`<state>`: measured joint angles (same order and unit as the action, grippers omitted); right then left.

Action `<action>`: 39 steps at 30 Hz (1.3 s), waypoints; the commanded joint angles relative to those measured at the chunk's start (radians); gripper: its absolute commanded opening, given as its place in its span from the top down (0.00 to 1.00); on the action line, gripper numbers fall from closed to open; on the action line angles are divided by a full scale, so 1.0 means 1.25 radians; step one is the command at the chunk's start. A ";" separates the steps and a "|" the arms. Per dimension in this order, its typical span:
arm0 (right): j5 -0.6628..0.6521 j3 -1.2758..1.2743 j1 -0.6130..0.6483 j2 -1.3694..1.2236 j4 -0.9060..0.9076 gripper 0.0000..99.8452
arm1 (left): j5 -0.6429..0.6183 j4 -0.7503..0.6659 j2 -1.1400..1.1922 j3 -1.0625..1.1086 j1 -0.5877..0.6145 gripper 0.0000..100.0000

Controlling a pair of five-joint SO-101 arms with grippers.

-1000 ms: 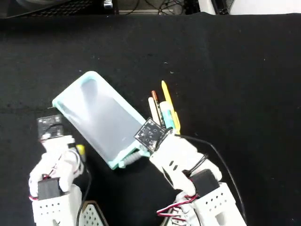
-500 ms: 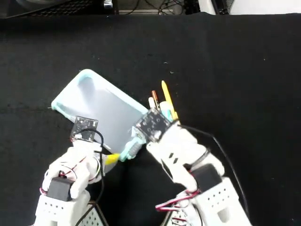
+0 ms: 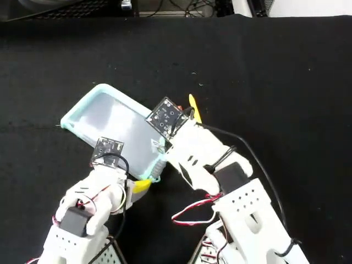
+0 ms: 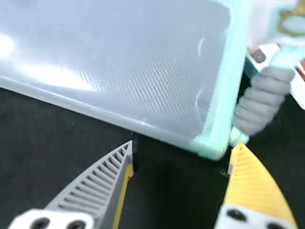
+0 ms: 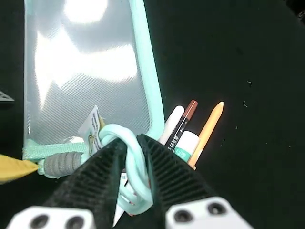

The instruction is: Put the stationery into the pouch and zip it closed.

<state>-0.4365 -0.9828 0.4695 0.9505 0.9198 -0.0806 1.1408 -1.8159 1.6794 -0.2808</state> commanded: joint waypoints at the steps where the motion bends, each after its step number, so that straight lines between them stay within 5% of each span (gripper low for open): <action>1: 0.007 0.044 -0.001 0.026 0.026 0.99 | -0.010 -0.071 -0.005 0.012 0.051 0.68; 14: 0.007 0.040 -0.002 0.111 0.065 0.99 | -0.010 -0.065 -0.005 0.015 0.148 0.68; 23: 0.006 -0.002 -0.006 0.116 0.064 0.99 | -0.010 0.112 -0.005 -0.093 0.088 0.68; 31: 0.006 -0.002 -0.006 0.116 0.064 0.99 | -0.010 -0.004 -0.005 0.006 0.002 0.68; 39: 0.004 -0.003 -0.005 0.116 0.066 0.99 | -0.007 -0.064 -0.005 0.015 0.107 0.68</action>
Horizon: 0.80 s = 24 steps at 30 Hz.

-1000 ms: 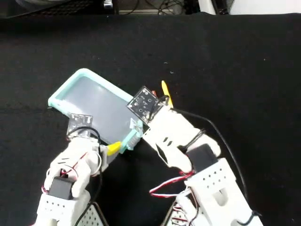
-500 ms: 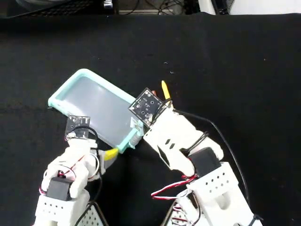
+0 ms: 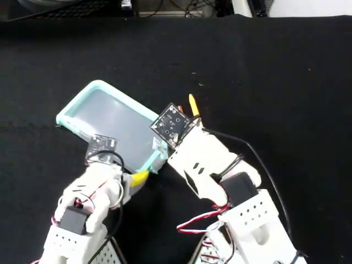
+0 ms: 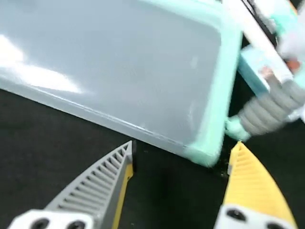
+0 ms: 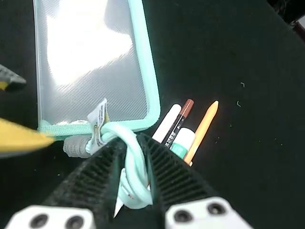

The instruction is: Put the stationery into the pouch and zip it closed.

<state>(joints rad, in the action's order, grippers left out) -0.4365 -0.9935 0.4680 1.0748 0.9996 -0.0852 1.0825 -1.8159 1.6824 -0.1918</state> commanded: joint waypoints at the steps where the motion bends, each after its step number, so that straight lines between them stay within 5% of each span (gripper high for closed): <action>1: 0.004 0.006 -0.004 0.017 0.002 0.99 | -0.002 -0.016 -0.005 0.013 0.044 0.68; 24: 0.007 0.007 -0.001 0.017 0.002 0.99 | -0.056 0.034 -0.004 0.013 -0.030 0.68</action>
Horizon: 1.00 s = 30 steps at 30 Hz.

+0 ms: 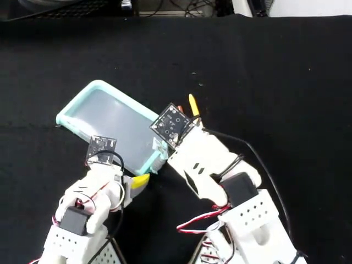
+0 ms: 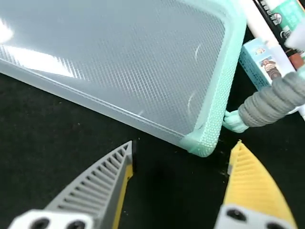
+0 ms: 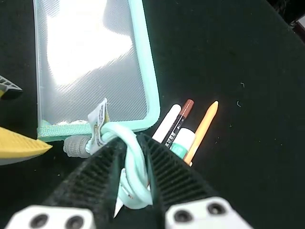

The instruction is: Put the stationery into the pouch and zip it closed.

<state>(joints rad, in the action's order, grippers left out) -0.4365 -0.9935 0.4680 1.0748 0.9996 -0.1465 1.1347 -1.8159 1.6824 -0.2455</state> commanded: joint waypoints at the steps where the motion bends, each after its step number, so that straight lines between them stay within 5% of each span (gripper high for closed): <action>1: 0.007 0.007 -0.001 0.017 0.002 0.99 | -0.007 -0.006 -0.004 0.013 0.019 0.68; 25: 0.009 0.279 0.001 0.009 0.126 0.99 | -0.043 -0.022 -0.005 -0.024 0.024 0.68; 30: 0.009 0.379 0.082 -0.044 0.195 0.99 | -0.042 -0.086 -0.005 -0.021 0.018 0.68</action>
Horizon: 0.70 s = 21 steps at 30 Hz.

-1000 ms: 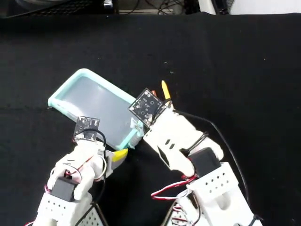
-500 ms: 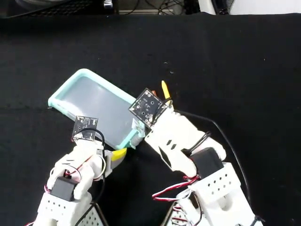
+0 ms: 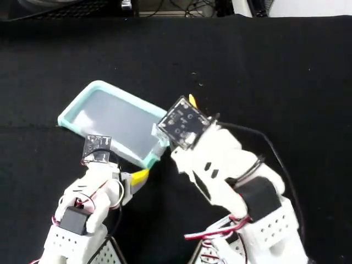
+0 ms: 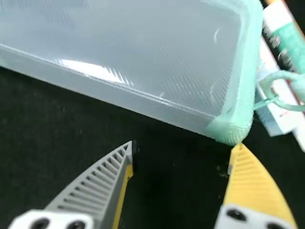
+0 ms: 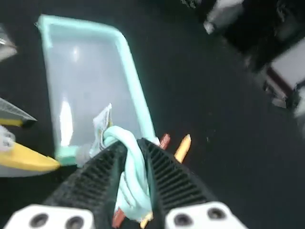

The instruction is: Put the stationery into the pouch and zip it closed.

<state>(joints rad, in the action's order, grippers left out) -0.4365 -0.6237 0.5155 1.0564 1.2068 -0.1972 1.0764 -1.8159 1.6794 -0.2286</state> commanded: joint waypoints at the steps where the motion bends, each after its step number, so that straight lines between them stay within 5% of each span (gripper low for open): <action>1: 0.009 0.101 0.058 -0.046 0.041 0.99 | -0.001 -0.045 -0.005 -0.019 0.004 0.68; 12: 0.031 0.276 0.101 -0.203 0.049 0.99 | -0.007 -0.052 -0.005 -0.082 0.014 0.68; 21: 0.031 0.301 0.101 -0.234 0.050 0.99 | -0.004 -0.044 -0.005 -0.131 0.155 0.68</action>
<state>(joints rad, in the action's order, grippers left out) -0.4089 -0.2984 0.6306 0.7664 1.2651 -0.1972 1.0365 -1.8159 1.5627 -0.0721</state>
